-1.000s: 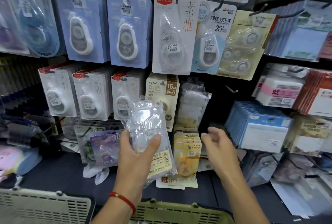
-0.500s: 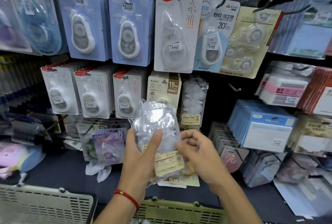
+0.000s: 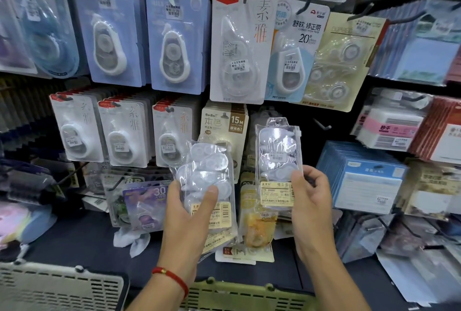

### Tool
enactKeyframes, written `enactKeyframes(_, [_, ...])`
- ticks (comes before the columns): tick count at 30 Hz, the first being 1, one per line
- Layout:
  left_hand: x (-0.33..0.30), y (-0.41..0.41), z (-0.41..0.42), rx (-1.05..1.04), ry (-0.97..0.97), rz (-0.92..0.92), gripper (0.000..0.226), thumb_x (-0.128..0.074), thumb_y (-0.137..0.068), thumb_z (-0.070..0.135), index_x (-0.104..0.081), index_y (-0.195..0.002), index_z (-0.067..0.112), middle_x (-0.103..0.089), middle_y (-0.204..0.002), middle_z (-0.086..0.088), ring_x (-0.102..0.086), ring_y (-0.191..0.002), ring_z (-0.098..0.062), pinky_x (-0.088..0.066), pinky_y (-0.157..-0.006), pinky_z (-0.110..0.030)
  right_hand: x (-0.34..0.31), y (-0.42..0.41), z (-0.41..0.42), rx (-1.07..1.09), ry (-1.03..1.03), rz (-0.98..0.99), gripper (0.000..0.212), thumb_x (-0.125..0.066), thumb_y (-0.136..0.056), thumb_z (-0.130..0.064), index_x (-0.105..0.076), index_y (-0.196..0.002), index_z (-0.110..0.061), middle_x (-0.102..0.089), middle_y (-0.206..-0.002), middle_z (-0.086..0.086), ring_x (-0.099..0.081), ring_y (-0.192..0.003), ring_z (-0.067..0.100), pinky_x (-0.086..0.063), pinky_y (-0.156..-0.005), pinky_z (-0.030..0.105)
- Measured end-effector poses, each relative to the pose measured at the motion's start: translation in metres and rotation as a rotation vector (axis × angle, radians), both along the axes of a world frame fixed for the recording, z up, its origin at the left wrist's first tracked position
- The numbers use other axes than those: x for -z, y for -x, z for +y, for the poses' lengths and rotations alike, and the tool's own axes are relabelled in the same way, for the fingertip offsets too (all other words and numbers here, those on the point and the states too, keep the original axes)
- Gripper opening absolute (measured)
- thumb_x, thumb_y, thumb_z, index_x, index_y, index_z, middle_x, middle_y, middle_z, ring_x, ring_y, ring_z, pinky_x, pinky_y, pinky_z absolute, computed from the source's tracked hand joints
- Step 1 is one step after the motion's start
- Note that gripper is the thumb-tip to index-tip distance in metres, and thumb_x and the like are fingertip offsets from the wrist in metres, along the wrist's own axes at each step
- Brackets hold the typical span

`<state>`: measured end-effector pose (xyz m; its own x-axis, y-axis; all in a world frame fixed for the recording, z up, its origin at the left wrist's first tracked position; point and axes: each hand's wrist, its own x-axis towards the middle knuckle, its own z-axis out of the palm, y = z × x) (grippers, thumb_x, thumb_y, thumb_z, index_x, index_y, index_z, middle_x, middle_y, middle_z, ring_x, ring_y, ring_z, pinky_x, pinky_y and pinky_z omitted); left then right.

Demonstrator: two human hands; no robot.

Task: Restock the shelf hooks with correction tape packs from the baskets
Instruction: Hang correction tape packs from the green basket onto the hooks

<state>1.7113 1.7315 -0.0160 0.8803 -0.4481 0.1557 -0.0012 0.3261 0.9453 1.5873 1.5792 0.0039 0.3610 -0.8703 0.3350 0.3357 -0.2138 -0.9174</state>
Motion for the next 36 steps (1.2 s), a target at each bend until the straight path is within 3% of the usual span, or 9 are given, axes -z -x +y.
enactKeyframes(5, [0.002,-0.001,-0.001,-0.009,0.01,0.002,0.056,-0.082,-0.08,0.055,-0.055,-0.13,0.052,-0.071,-0.122,0.025,-0.069,-0.111,0.001,-0.055,-0.092,-0.031,0.001,0.0,0.001,0.035,-0.005,0.014,0.015,-0.061,-0.105,-0.043,-0.056,-0.115,-0.033,-0.08,-0.094,0.004,-0.074,-0.085,0.019,-0.058,-0.08,0.047])
enactKeyframes(8, [-0.001,-0.002,-0.002,0.001,-0.02,-0.001,0.041,-0.08,-0.088,0.047,-0.054,-0.107,0.073,-0.068,-0.11,0.04,-0.07,-0.101,0.007,-0.055,-0.085,-0.027,0.002,0.0,-0.002,0.098,0.035,0.136,0.022,-0.061,-0.102,-0.047,-0.054,-0.119,-0.035,-0.078,-0.103,-0.003,-0.072,-0.097,0.012,-0.054,-0.084,0.035])
enactKeyframes(12, [0.002,-0.001,0.0,0.054,-0.024,0.039,0.04,-0.068,-0.084,0.038,-0.06,-0.121,0.051,-0.079,-0.106,0.009,-0.078,-0.096,-0.025,-0.064,-0.084,-0.057,0.002,0.004,-0.003,0.155,0.103,0.34,0.019,-0.066,-0.101,-0.032,-0.059,-0.119,-0.031,-0.067,-0.115,-0.013,-0.063,-0.104,-0.004,-0.052,-0.094,0.029])
enactKeyframes(14, [0.002,0.001,-0.001,0.079,-0.008,0.025,0.038,-0.064,-0.082,0.033,-0.062,-0.118,0.046,-0.079,-0.102,0.001,-0.077,-0.092,-0.032,-0.063,-0.082,-0.061,0.001,0.004,0.0,0.029,0.136,0.354,0.01,-0.068,-0.1,-0.028,-0.069,-0.11,-0.031,-0.073,-0.106,-0.011,-0.067,-0.097,-0.001,-0.056,-0.092,0.03])
enactKeyframes(17, [0.001,0.004,-0.003,0.096,-0.004,0.0,0.04,-0.069,-0.081,0.026,-0.063,-0.116,0.043,-0.079,-0.108,-0.001,-0.079,-0.094,-0.026,-0.066,-0.075,-0.045,0.001,-0.001,0.014,-0.3,0.191,0.411,0.011,-0.071,-0.099,-0.032,-0.074,-0.109,-0.029,-0.078,-0.104,-0.007,-0.073,-0.097,0.013,-0.061,-0.083,0.029])
enactKeyframes(20, [0.001,0.006,-0.004,0.125,-0.001,-0.025,0.049,-0.077,-0.079,0.022,-0.061,-0.121,0.042,-0.079,-0.114,0.001,-0.077,-0.104,-0.022,-0.064,-0.085,-0.044,0.006,-0.007,0.023,-0.419,0.233,0.47,0.017,-0.076,-0.095,-0.035,-0.075,-0.111,-0.03,-0.078,-0.109,-0.009,-0.072,-0.101,0.015,-0.061,-0.088,0.032])
enactKeyframes(25, [0.0,0.006,-0.003,0.095,0.017,-0.048,0.05,-0.083,-0.089,0.013,-0.061,-0.123,0.043,-0.078,-0.118,0.008,-0.077,-0.106,-0.017,-0.065,-0.085,-0.038,0.002,-0.007,0.021,-0.369,0.108,0.257,0.014,-0.069,-0.101,-0.023,-0.07,-0.114,-0.022,-0.08,-0.108,0.001,-0.077,-0.097,0.02,-0.064,-0.081,0.032])
enactKeyframes(30, [-0.001,0.005,-0.002,0.101,0.004,0.021,0.046,-0.074,-0.096,0.012,-0.061,-0.118,0.05,-0.08,-0.108,0.004,-0.08,-0.092,-0.022,-0.065,-0.068,-0.041,-0.004,-0.003,0.012,-0.113,0.107,0.095,0.017,-0.061,-0.104,-0.038,-0.069,-0.115,-0.028,-0.078,-0.106,0.007,-0.074,-0.098,0.033,-0.061,-0.083,0.049])
enactKeyframes(36, [-0.002,0.005,0.0,0.108,0.001,0.016,0.048,-0.073,-0.095,0.008,-0.061,-0.12,0.048,-0.08,-0.109,0.003,-0.08,-0.091,-0.023,-0.064,-0.064,-0.037,-0.01,0.0,0.009,-0.079,0.004,0.033,0.017,-0.058,-0.107,-0.031,-0.07,-0.112,-0.021,-0.08,-0.098,0.008,-0.075,-0.082,0.02,-0.06,-0.062,0.029])
